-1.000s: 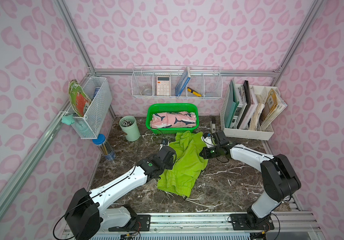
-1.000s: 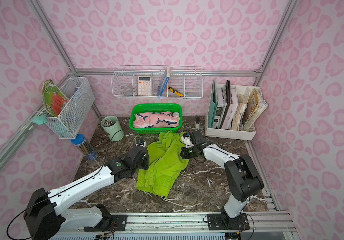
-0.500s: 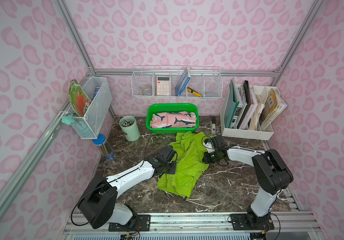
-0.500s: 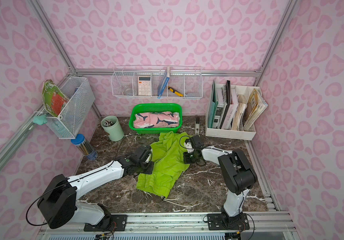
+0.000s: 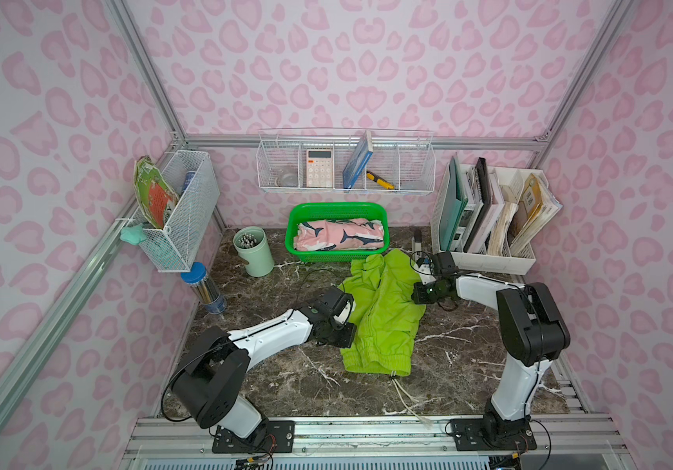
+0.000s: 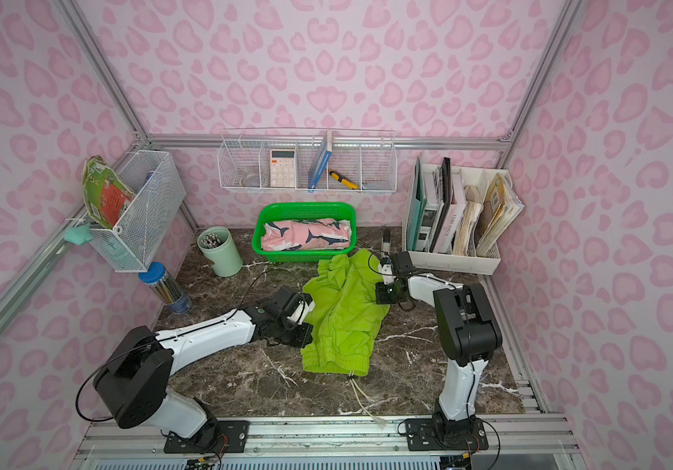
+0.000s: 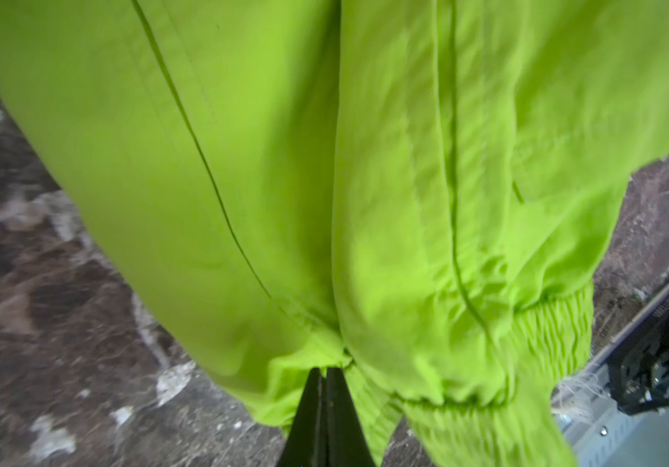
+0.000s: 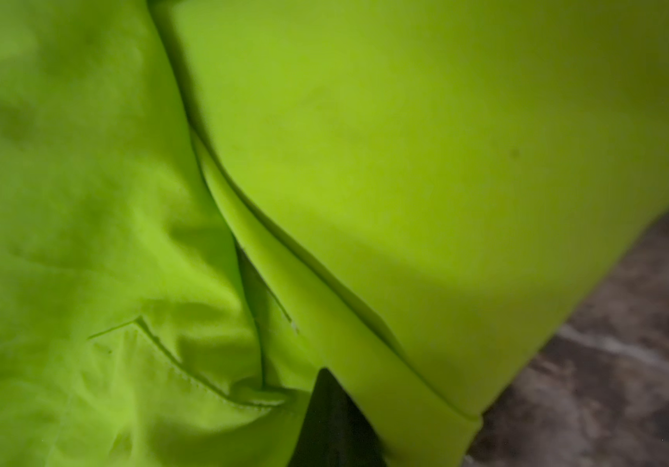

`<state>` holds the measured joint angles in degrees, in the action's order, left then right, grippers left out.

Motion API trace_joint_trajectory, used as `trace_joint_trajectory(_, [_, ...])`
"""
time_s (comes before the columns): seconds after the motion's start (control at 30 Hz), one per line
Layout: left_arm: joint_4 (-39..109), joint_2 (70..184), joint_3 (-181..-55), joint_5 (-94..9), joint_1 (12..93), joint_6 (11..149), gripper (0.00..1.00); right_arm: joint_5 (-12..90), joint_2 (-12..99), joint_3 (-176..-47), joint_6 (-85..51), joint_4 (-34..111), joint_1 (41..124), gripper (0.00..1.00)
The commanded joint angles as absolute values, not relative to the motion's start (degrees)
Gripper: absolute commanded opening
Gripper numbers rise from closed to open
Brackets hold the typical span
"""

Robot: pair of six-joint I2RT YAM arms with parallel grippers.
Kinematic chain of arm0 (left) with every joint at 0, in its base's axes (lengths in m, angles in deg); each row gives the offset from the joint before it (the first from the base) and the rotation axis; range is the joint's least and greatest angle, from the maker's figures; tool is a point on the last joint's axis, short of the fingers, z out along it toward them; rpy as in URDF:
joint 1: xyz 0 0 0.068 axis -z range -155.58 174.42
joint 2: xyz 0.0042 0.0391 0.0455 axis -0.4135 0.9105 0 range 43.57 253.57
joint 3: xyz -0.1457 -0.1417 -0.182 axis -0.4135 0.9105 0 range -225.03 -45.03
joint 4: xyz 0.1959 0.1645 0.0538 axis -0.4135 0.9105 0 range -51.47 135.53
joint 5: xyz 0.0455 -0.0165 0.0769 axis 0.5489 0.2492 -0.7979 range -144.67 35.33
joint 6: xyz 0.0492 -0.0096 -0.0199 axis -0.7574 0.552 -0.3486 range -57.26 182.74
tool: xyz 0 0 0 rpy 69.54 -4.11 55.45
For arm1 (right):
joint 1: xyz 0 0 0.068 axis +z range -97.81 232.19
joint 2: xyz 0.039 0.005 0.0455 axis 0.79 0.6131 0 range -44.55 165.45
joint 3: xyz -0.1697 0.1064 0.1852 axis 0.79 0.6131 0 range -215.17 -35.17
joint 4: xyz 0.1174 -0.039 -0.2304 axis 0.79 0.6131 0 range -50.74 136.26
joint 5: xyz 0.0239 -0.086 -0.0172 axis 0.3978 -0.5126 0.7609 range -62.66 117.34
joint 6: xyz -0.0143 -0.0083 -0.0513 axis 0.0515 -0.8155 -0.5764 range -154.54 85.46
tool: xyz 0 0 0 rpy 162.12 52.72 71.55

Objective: Roll up the shorts
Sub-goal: Adjust the shorts at the center of the board.

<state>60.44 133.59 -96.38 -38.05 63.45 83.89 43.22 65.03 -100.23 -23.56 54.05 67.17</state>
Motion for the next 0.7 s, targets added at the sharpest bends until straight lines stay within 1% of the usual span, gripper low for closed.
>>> trace_joint_trajectory(0.0, [61.4, 136.9, -97.3, -33.9, 65.7, 82.3, 0.00, 32.1, 67.7, -102.7, -25.7, 61.9, 66.8, 0.00])
trace_joint_trajectory(0.1, [61.3, 139.2, -98.4, -35.1, 67.4, 82.4, 0.00, 33.2, 67.1, -104.6, -25.8, 61.9, 67.0, 0.00])
trace_joint_trajectory(0.2, [60.8, 139.1, -99.3, -36.7, 67.7, 82.5, 0.00, 34.7, 64.3, -104.9, -25.8, 61.3, 67.6, 0.00])
trace_joint_trajectory(0.27, [60.8, 138.0, -99.6, -38.1, 67.7, 82.2, 0.00, 35.8, 61.5, -104.3, -25.8, 60.9, 67.9, 0.10])
trace_joint_trajectory(0.3, [60.8, 137.3, -99.7, -38.8, 67.7, 82.1, 0.00, 36.4, 59.8, -103.9, -25.8, 60.9, 68.0, 0.22])
trace_joint_trajectory(0.43, [60.4, 134.7, -99.4, -40.9, 67.7, 82.4, 0.00, 40.5, 52.0, -102.1, -27.7, 61.2, 69.4, 0.58])
trace_joint_trajectory(0.47, [60.1, 134.3, -99.3, -41.0, 67.7, 82.5, 0.00, 42.0, 50.4, -101.6, -28.7, 61.7, 70.2, 0.65])
trace_joint_trajectory(0.5, [59.8, 134.0, -99.1, -41.0, 67.7, 82.6, 0.00, 42.9, 48.8, -101.2, -29.3, 62.5, 71.3, 0.70])
trace_joint_trajectory(0.57, [59.6, 134.0, -98.8, -41.0, 67.7, 82.8, 0.00, 43.7, 46.6, -100.6, -29.9, 64.9, 73.7, 0.77])
trace_joint_trajectory(0.6, [59.5, 134.3, -98.6, -41.0, 67.7, 82.9, 0.00, 44.4, 46.0, -100.3, -29.9, 66.3, 75.2, 0.79])
trace_joint_trajectory(0.67, [58.8, 134.6, -97.7, -41.1, 67.7, 83.5, 0.00, 45.0, 44.8, -98.9, -29.6, 68.4, 78.1, 0.81])
